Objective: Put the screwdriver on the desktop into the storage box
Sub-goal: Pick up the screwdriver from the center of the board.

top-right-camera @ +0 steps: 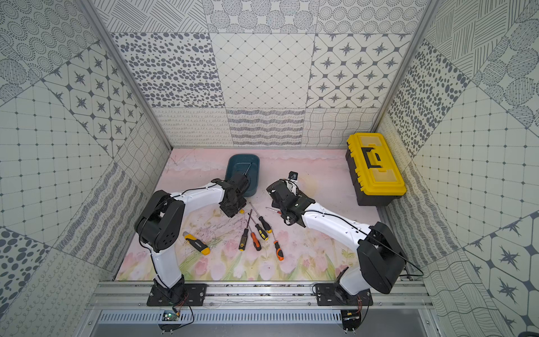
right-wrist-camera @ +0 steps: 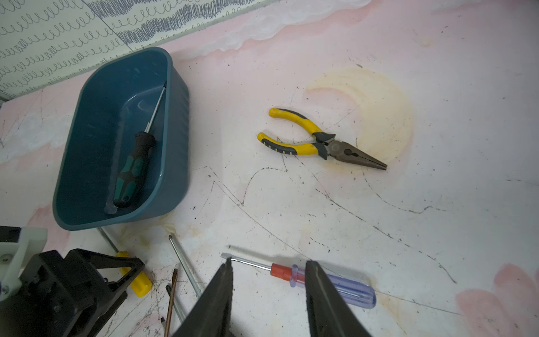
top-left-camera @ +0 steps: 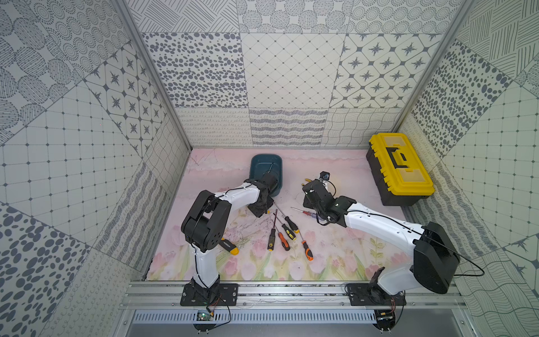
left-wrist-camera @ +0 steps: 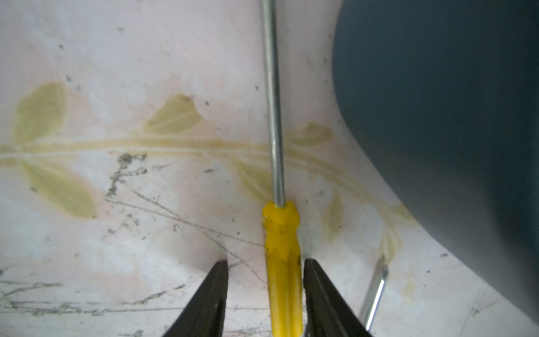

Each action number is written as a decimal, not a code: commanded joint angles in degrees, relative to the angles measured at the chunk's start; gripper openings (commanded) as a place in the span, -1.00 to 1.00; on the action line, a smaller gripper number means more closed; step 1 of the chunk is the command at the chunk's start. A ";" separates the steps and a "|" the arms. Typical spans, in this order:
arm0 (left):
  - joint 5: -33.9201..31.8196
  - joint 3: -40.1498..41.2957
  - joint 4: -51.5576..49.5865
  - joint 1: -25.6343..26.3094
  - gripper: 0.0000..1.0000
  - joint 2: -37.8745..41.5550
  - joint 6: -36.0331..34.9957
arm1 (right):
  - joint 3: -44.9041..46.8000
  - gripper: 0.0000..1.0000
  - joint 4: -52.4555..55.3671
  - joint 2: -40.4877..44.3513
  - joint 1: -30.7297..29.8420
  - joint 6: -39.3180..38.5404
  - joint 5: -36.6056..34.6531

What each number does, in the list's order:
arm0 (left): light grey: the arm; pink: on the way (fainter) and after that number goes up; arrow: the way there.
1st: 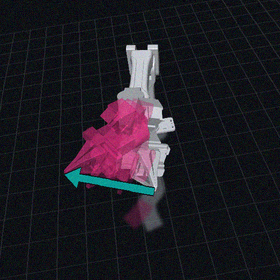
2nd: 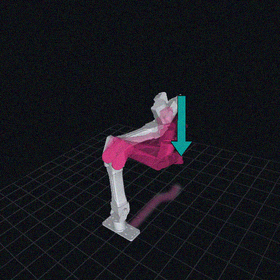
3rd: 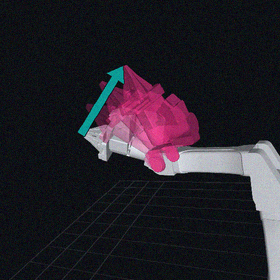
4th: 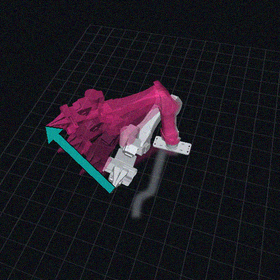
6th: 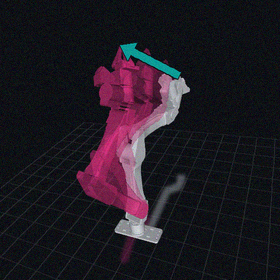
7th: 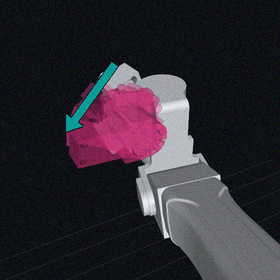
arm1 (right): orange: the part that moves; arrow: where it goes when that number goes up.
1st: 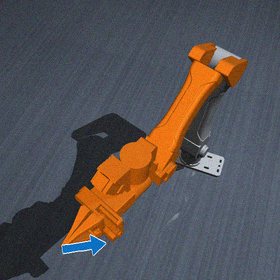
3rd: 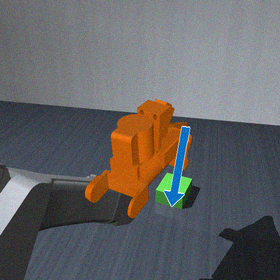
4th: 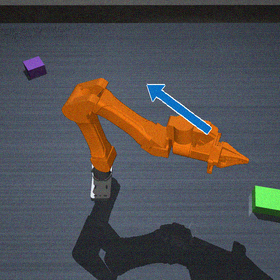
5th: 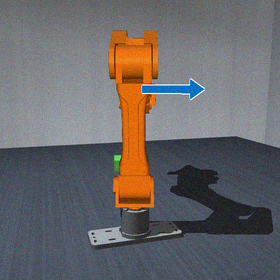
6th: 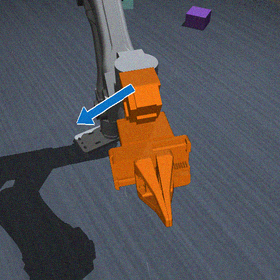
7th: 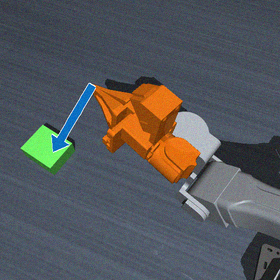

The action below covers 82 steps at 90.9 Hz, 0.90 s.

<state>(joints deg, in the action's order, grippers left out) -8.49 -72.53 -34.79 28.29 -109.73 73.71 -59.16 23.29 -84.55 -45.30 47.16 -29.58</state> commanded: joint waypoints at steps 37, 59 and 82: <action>-3.46 5.83 -6.54 0.37 -0.72 4.79 4.52 | -0.06 -0.12 -0.60 0.57 0.00 -0.14 0.36; -8.18 10.44 -8.67 0.31 -1.00 20.94 -1.90 | 0.77 -0.12 -0.96 0.98 0.01 -0.45 1.90; -0.96 5.09 -0.04 0.09 -1.00 26.90 -30.61 | 0.70 -0.12 -1.15 1.77 0.03 -1.08 2.87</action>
<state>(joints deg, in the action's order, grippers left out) -12.36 -63.05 -38.72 28.64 -84.27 66.78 -59.11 23.75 -84.40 -45.30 46.89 -27.16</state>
